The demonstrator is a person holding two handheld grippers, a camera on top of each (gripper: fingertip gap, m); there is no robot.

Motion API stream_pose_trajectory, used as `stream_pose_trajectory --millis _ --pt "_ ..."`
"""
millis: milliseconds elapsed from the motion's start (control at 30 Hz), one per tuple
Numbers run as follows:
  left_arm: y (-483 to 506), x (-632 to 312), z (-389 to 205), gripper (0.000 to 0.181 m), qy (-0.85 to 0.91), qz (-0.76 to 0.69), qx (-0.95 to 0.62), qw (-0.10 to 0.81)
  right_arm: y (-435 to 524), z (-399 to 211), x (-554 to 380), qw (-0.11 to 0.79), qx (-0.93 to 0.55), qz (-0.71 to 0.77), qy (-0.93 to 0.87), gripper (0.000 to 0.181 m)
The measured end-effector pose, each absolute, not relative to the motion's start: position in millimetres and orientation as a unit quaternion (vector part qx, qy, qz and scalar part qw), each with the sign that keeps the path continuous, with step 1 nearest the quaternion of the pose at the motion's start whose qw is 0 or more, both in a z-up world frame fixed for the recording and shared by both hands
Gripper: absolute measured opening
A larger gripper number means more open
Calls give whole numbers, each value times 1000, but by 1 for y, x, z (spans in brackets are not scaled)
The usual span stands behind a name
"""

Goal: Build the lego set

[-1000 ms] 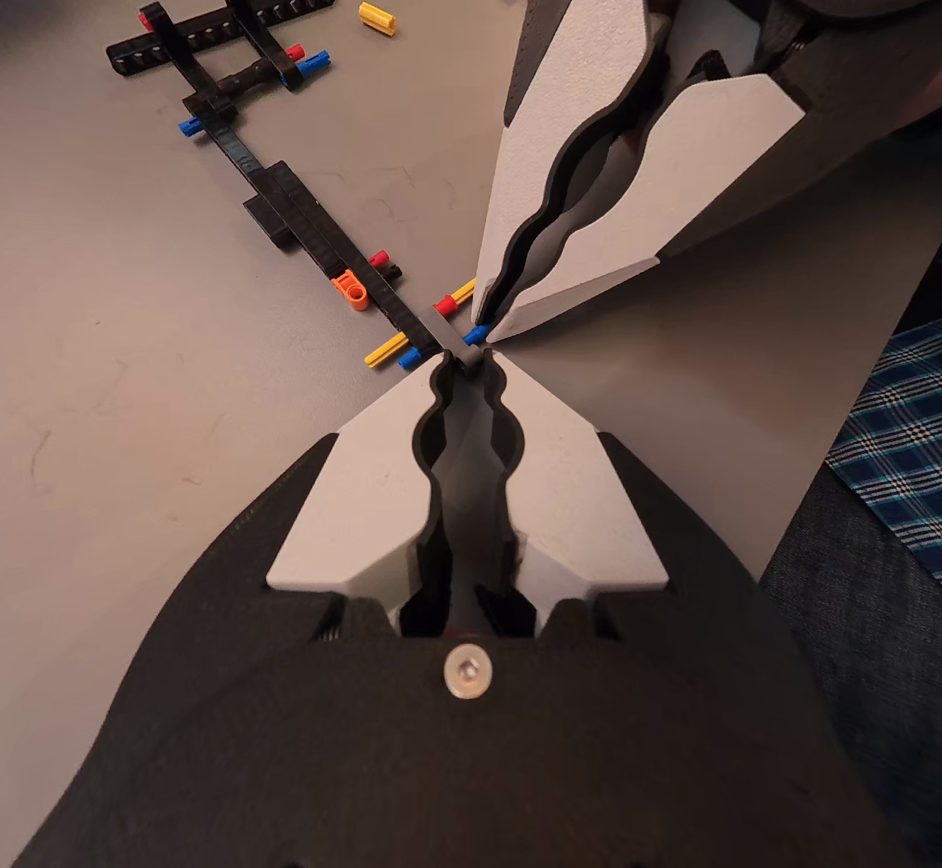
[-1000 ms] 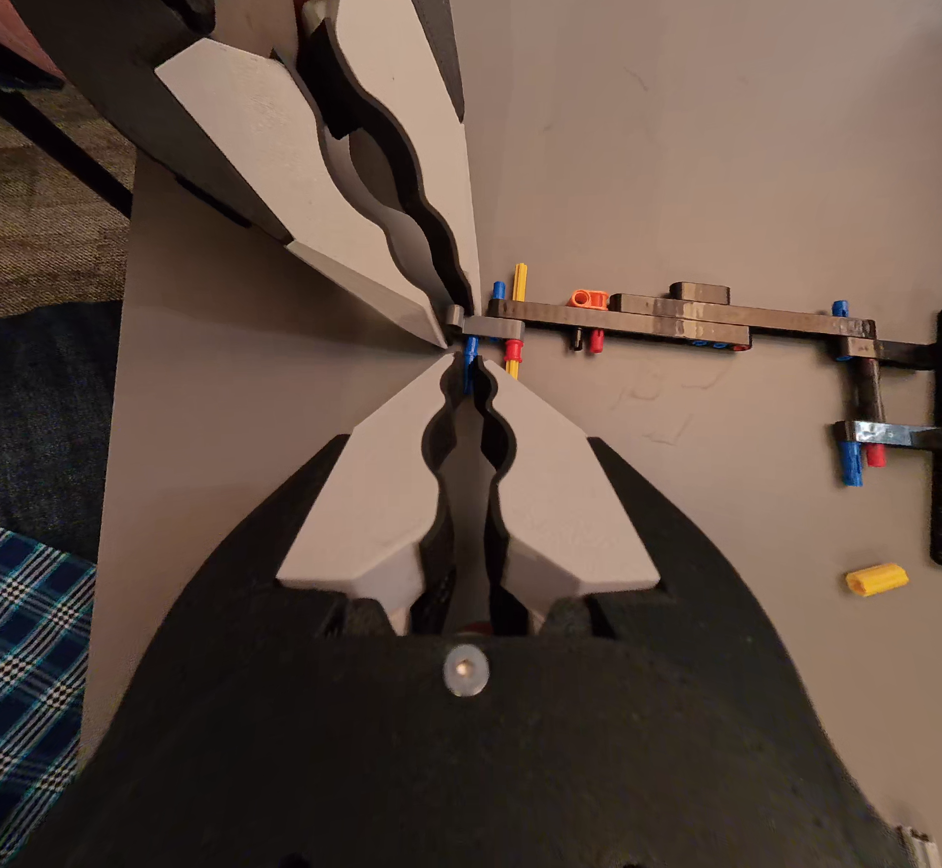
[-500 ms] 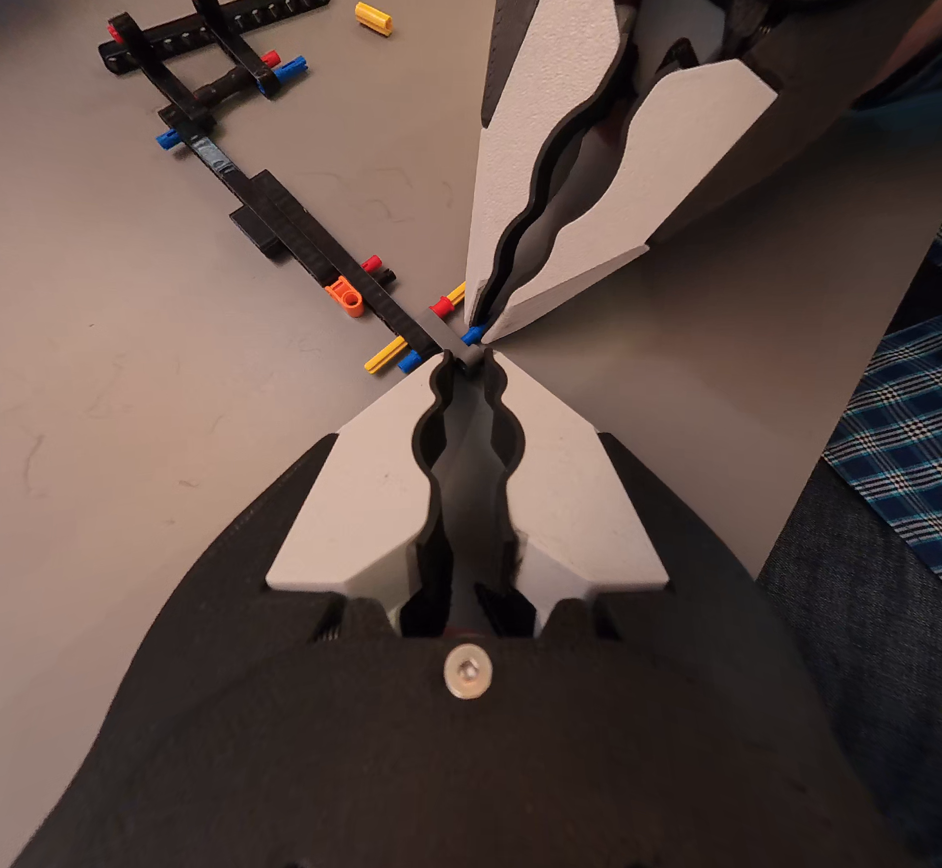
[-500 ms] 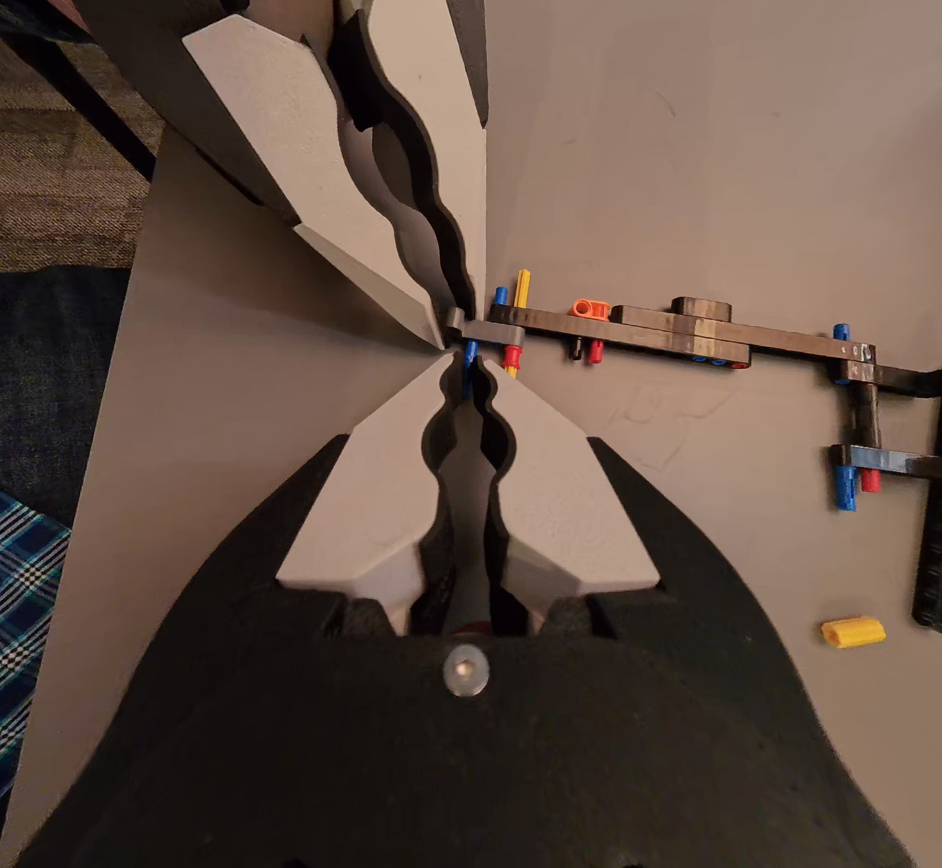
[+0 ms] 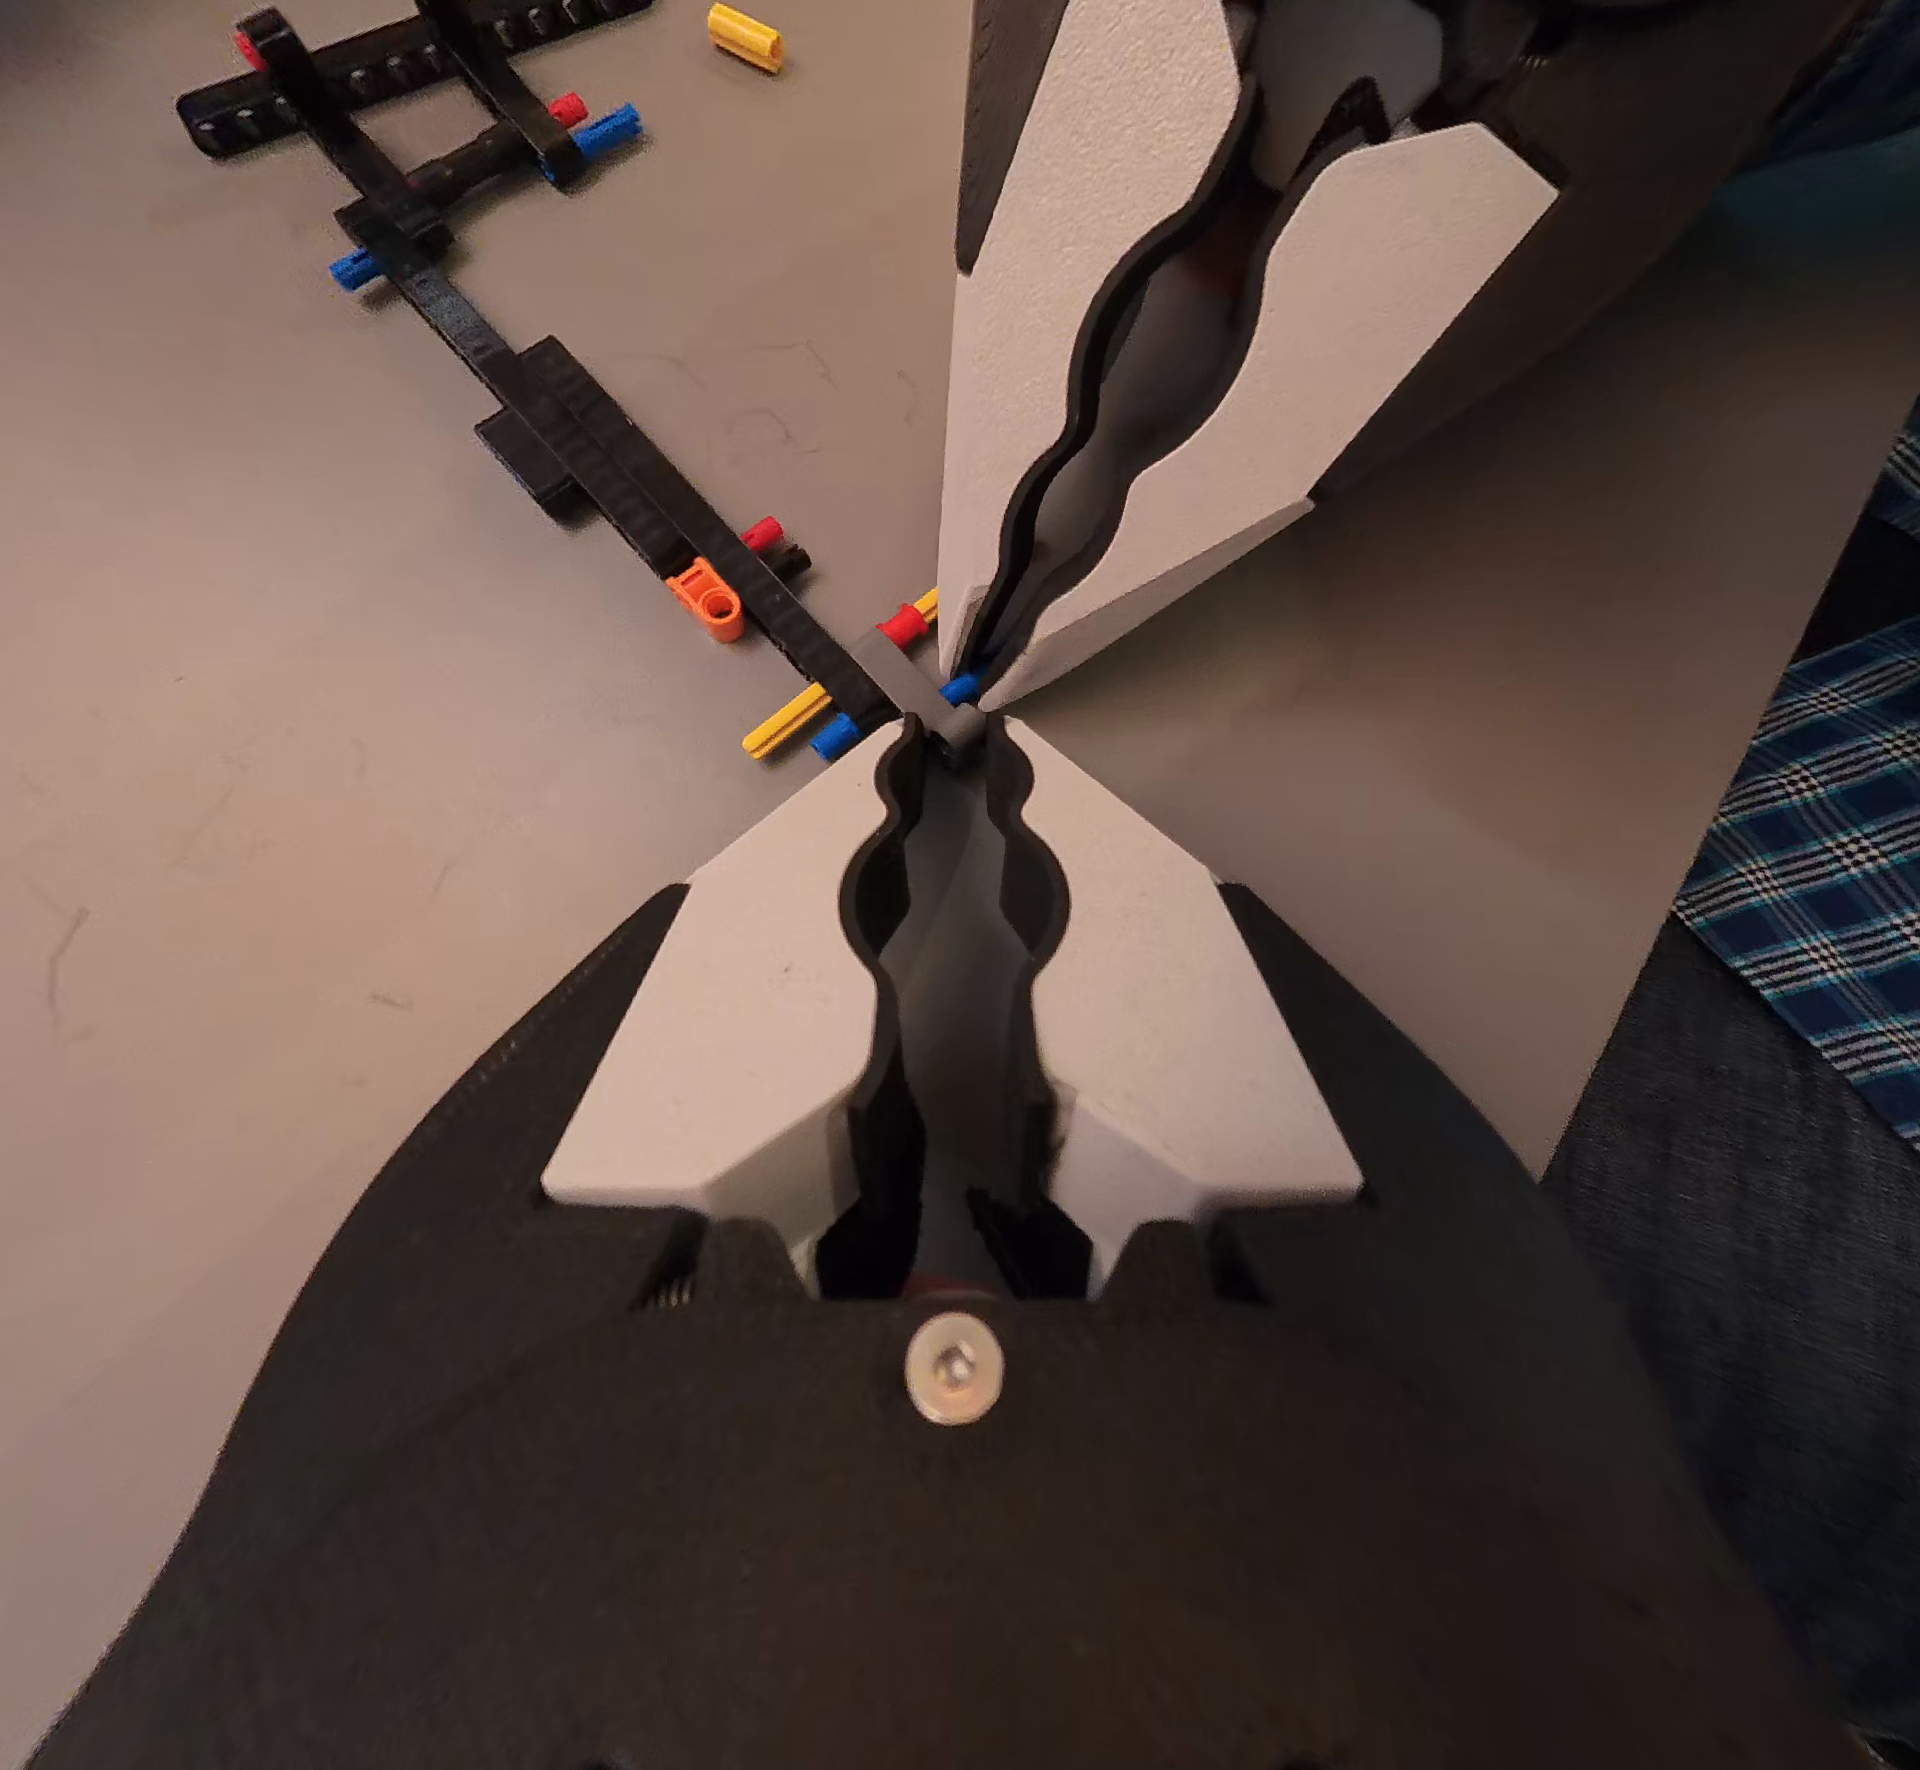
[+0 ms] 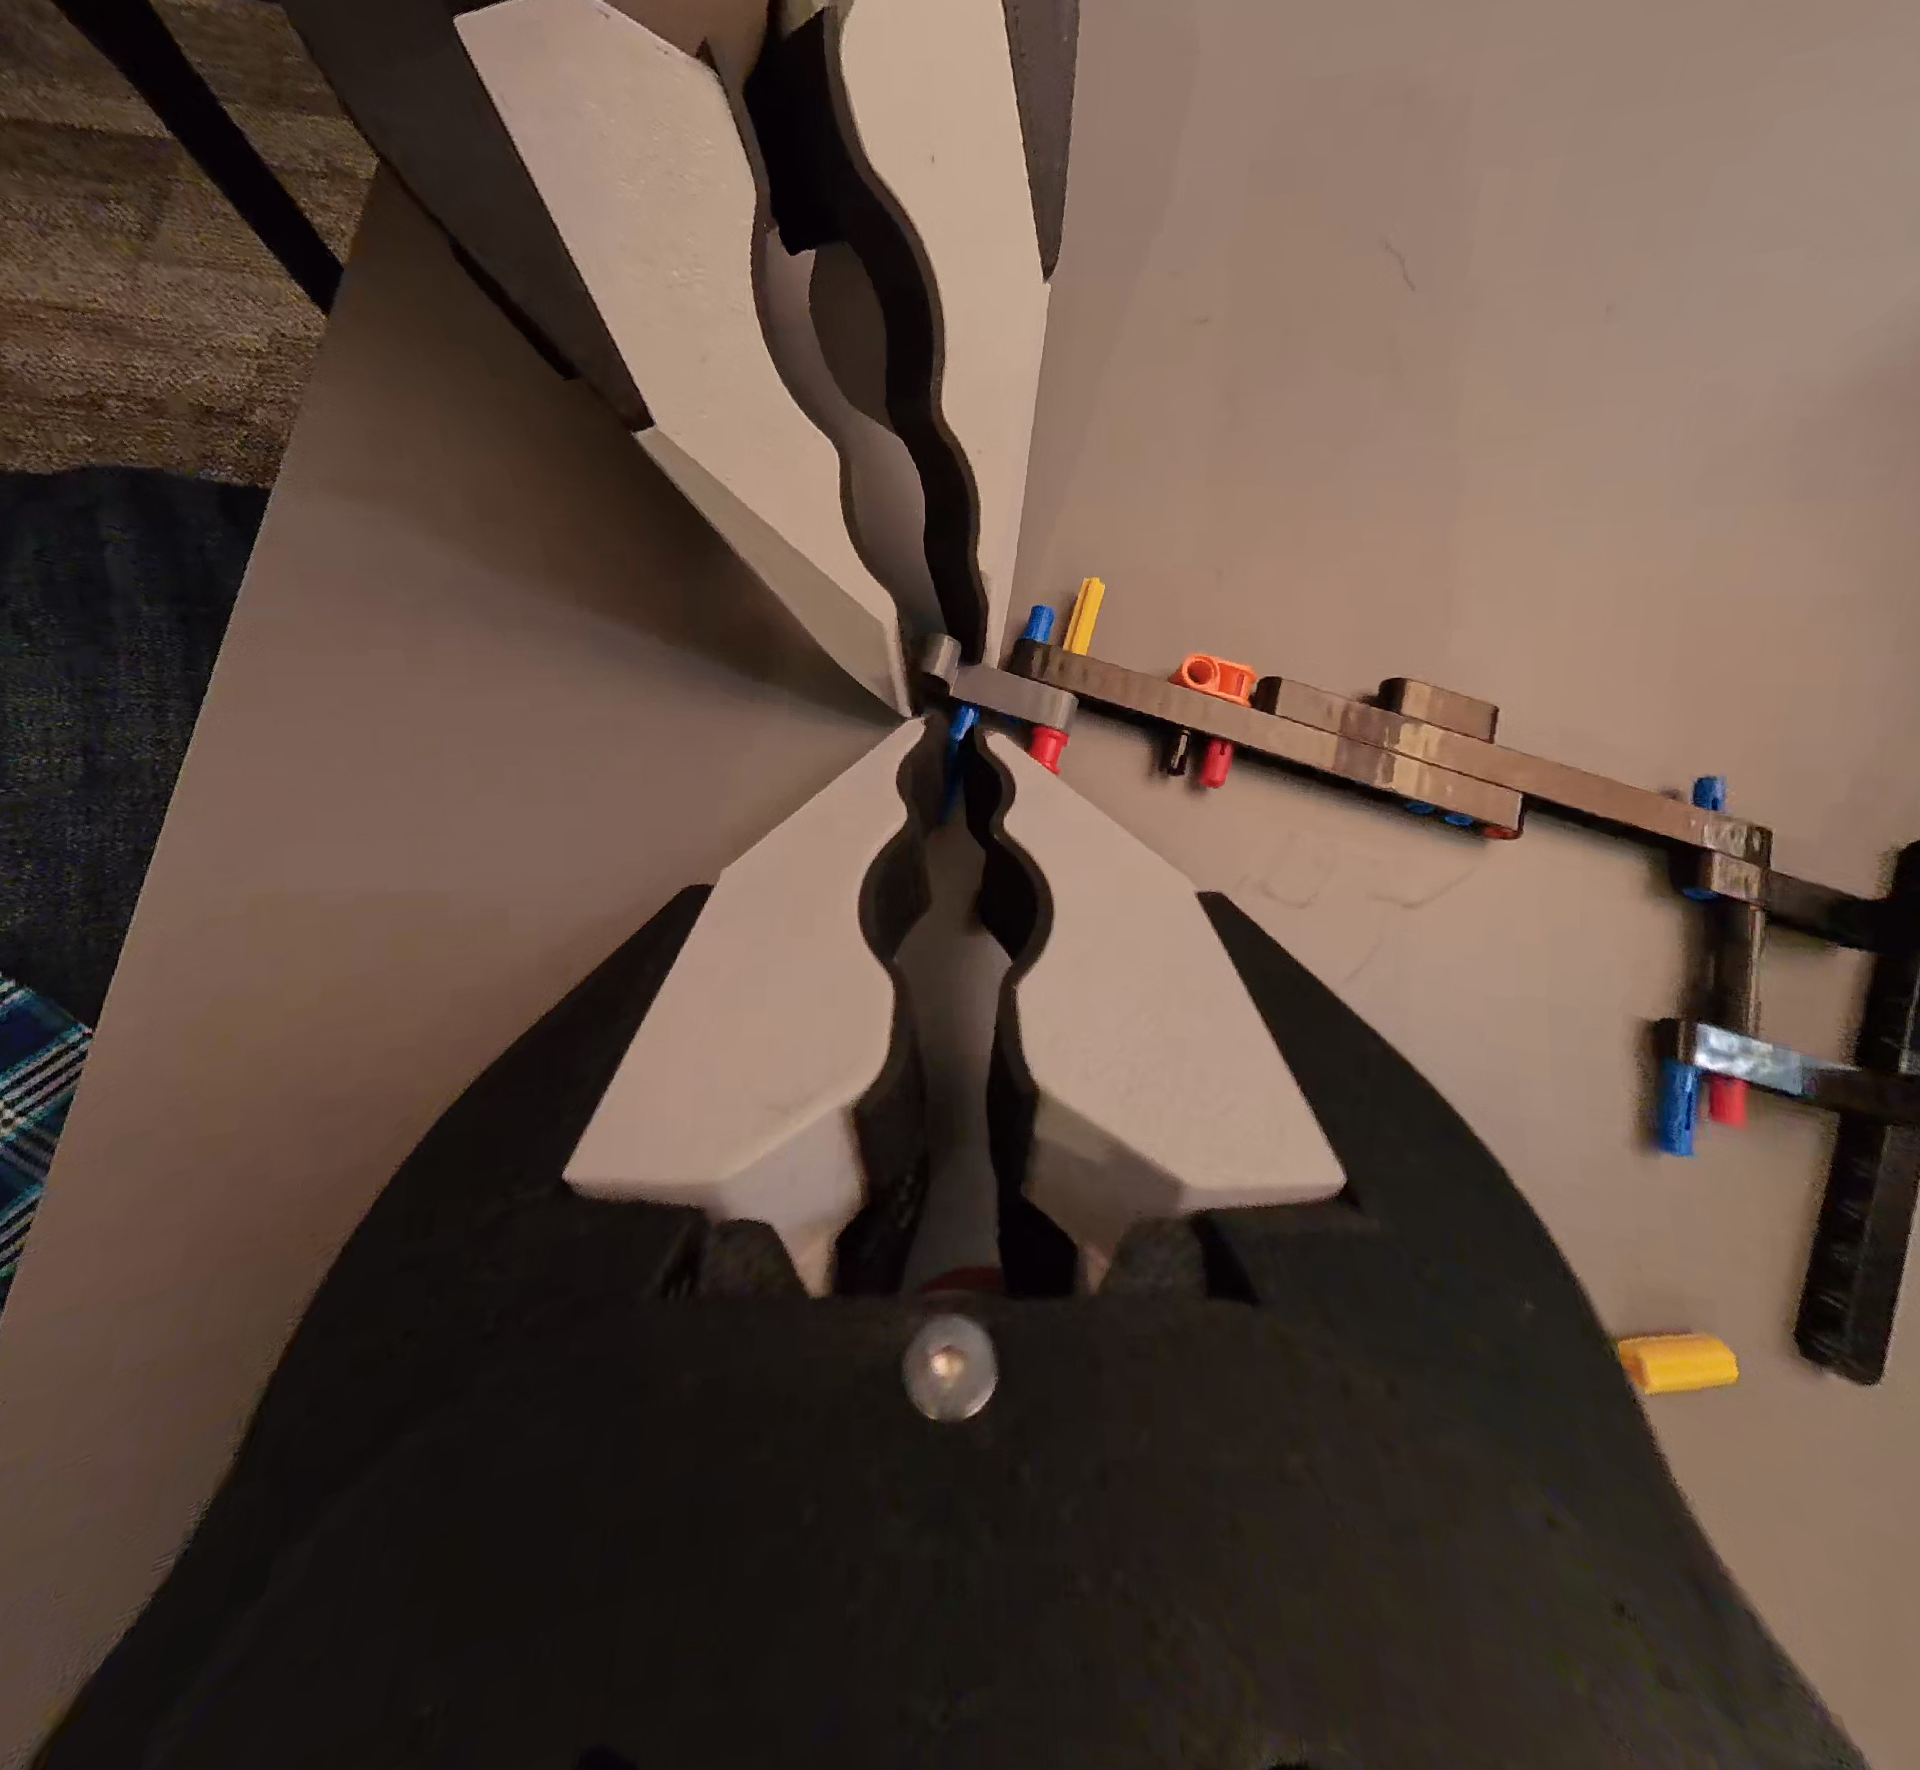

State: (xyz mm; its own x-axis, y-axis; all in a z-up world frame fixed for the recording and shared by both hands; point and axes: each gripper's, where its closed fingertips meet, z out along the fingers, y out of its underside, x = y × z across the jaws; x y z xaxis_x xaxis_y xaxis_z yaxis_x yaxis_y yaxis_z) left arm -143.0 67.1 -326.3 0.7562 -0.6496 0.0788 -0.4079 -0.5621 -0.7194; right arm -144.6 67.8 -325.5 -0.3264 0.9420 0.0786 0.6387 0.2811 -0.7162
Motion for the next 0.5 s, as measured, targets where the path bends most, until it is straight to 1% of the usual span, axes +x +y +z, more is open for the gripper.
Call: stream_pose_trajectory --millis 33,500 --pt "67 -143 -326 9 305 -171 -867 355 68 -326 -145 256 -516 291 -764 1" --pt "70 -143 -327 7 304 -161 -867 359 67 -323 -147 252 -530 303 -751 0"
